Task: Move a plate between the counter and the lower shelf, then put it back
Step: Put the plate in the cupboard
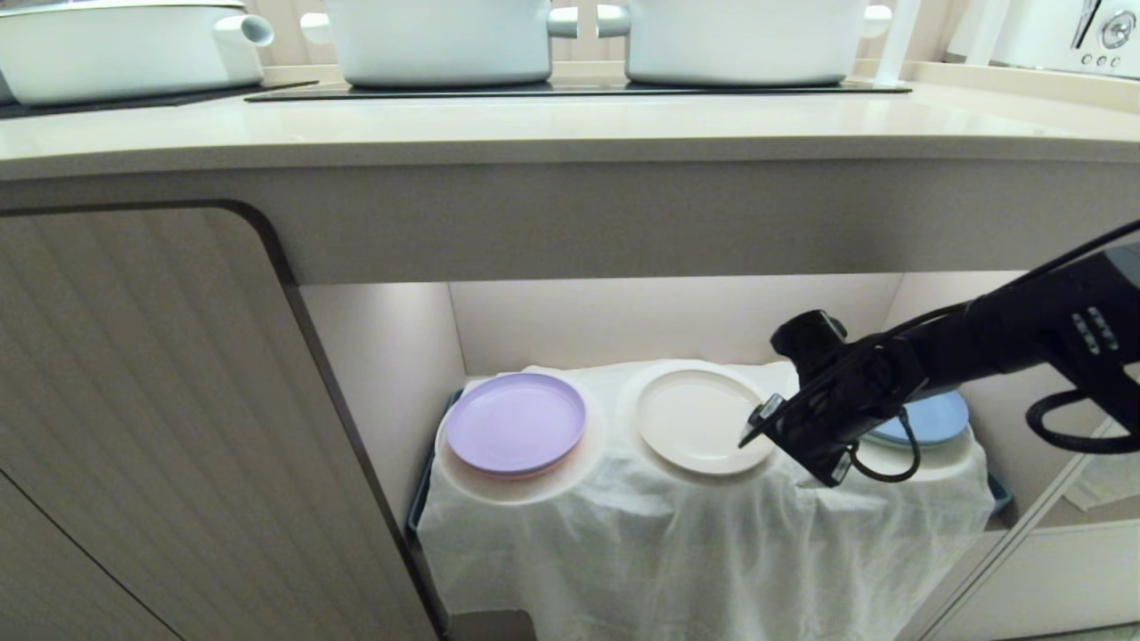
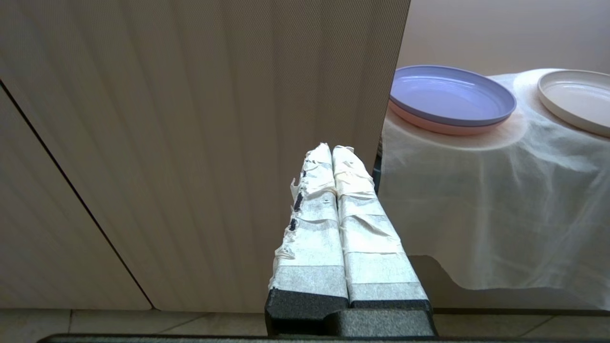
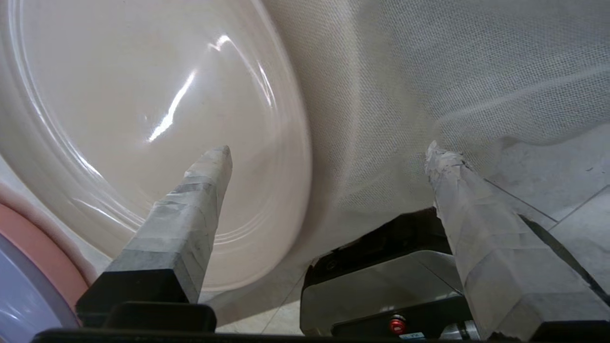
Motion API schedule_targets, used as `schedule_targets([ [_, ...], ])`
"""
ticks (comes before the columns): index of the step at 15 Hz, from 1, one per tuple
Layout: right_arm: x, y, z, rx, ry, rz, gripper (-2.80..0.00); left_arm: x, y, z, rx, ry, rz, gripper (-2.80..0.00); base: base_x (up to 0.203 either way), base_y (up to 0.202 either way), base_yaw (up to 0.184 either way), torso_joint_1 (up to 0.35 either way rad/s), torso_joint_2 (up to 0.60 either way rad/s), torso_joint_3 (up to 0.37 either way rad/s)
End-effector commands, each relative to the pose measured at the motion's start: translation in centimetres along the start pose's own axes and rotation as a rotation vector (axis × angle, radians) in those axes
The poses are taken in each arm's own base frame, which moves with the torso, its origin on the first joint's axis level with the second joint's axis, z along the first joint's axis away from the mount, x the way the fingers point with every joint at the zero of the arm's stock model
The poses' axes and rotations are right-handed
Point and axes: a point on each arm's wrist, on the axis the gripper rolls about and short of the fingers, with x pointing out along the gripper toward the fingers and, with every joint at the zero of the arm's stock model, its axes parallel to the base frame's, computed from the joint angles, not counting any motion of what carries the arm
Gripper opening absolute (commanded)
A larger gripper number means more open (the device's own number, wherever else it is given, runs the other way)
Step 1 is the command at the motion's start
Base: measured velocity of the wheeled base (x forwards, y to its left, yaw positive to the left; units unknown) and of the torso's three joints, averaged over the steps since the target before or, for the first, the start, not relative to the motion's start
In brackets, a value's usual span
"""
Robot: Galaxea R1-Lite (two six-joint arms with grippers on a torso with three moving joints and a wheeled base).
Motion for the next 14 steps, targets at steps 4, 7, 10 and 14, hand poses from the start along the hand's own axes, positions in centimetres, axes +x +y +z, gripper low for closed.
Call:
schedule_targets([
  [4,-0.5,-0.7,-0.4,-0.027,0.012,-0.015,0.0,0.0,0.0,0.0,-0.001,0.0,0.002,-2.8,0.0,0.0,0.0,0.0,0.0,0.0],
  [7,-0.8,-0.9,-0.5,-0.028,0.014,-0.018,0.0,0.0,0.0,0.0,-0.001,0.0,0.001,-2.8,0.0,0.0,0.0,0.0,0.0,0.0],
  [10,-1.3,-1.3,-0.9,-0.031,0.016,-0.022,0.0,0.0,0.0,0.0,-0.001,0.0,0.001,-2.8,0.0,0.0,0.0,0.0,0.0,0.0],
  [14,-1.8,-2.3,-1.5,-0.05,0.03,-0.043,0.0,0.0,0.0,0.0,-0.001,0.0,0.002,-2.8,0.0,0.0,0.0,0.0,0.0,0.0],
])
